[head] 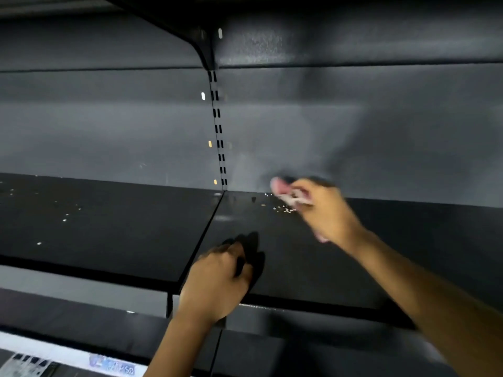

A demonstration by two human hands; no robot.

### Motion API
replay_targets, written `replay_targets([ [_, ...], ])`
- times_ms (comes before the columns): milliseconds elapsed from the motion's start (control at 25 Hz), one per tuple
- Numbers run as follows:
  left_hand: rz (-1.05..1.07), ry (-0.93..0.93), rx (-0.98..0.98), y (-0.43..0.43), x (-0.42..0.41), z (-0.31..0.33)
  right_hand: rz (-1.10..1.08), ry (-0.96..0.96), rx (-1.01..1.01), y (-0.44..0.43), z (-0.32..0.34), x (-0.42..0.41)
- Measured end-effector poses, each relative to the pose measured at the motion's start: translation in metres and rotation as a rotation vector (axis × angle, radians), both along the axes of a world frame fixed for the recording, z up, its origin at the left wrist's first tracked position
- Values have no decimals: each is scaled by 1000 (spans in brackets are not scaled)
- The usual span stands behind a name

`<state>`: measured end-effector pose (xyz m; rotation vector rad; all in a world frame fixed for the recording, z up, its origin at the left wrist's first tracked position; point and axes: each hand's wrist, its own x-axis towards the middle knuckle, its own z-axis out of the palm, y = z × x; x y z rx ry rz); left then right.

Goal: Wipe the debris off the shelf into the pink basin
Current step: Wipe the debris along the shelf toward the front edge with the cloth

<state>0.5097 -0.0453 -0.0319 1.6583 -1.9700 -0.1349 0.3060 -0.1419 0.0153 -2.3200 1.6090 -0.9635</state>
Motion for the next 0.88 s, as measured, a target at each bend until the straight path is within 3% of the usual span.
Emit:
replay_targets([
  [80, 16, -26, -23, 0, -2, -2, -268, -55, 20, 5, -1, -67],
  [160, 26, -57, -55, 0, -5, -4, -536, -8, 256, 8, -4, -125],
  [240, 22, -88, -70, 0, -5, -5, -680, 59, 451, 5, -11, -141],
  [280, 15, -97, -74, 0, -6, -6, -701, 93, 449, 1, -17, -130],
  [440, -3, -56, -49, 0, -4, -4, -435, 163, 309, -25, -30, -14],
  [600, 4, -19, -15, 1, -1, 1, -231, -62, 381, -36, -13, 80],
  [680, -21, -21, 8, 3, 0, 1, -231, -191, 300, -40, 2, 69],
  [760, -20, -25, 4, 1, 0, 0, -274, -150, 184, -40, 11, 25],
  [880, 13, -85, -8, -4, -2, -1, -411, -75, 251, -32, 0, -59],
])
